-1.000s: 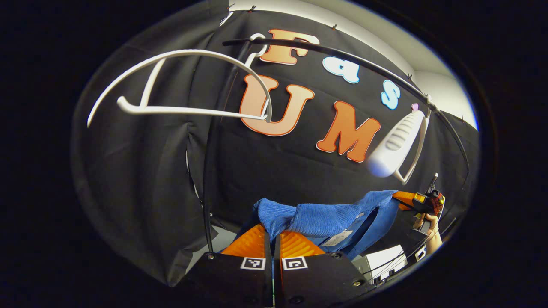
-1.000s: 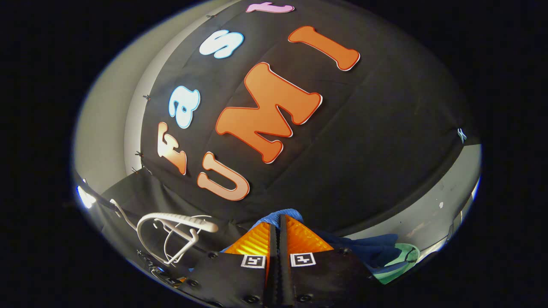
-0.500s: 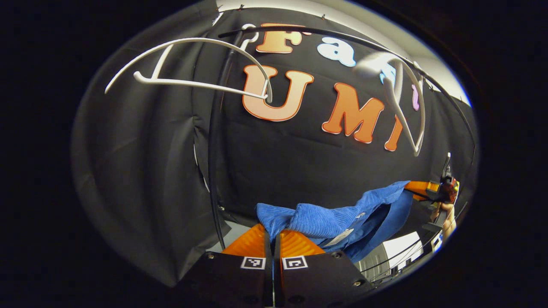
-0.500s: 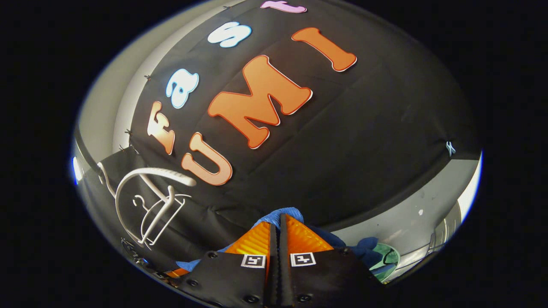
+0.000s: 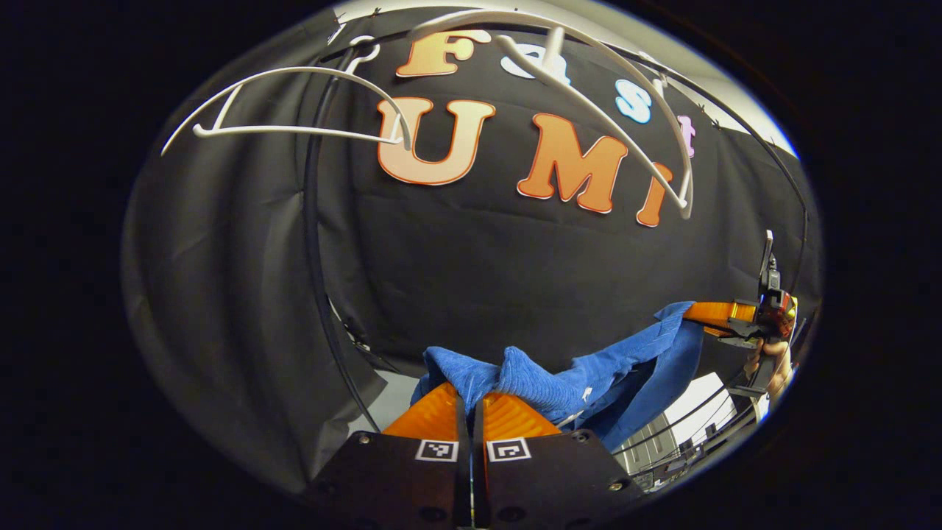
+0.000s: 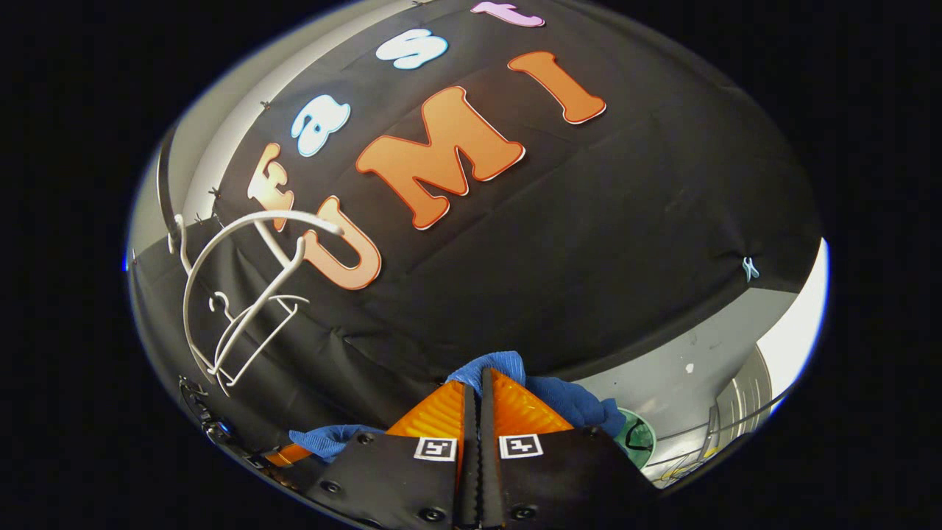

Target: Grasp the clothes on the hanger with both hands and then place them into the laundry hamper below.

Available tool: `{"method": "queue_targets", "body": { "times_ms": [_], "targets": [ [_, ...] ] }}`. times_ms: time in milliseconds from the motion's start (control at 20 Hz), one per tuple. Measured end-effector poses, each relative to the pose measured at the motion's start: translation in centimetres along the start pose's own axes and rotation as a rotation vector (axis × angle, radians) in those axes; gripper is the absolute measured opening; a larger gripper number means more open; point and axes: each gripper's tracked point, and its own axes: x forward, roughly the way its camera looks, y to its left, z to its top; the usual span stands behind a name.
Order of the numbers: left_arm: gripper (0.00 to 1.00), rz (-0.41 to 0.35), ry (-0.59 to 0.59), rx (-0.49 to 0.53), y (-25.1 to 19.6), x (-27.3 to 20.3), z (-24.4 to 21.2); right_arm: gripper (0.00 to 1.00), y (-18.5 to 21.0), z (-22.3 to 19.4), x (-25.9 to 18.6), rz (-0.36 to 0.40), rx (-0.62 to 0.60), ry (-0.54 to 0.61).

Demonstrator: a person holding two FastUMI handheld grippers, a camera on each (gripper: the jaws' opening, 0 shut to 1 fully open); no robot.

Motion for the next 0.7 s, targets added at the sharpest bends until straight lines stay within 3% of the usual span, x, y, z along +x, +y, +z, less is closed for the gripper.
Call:
{"method": "queue_targets", "body": {
  "times_ms": [700],
  "targets": [
    [0.01,-0.129,0.105,-0.059,-11.0,2.9,-4.0,0.08,-0.1,-7.2,-2.5,-0.071,-0.157,0.074]
  ]
}}
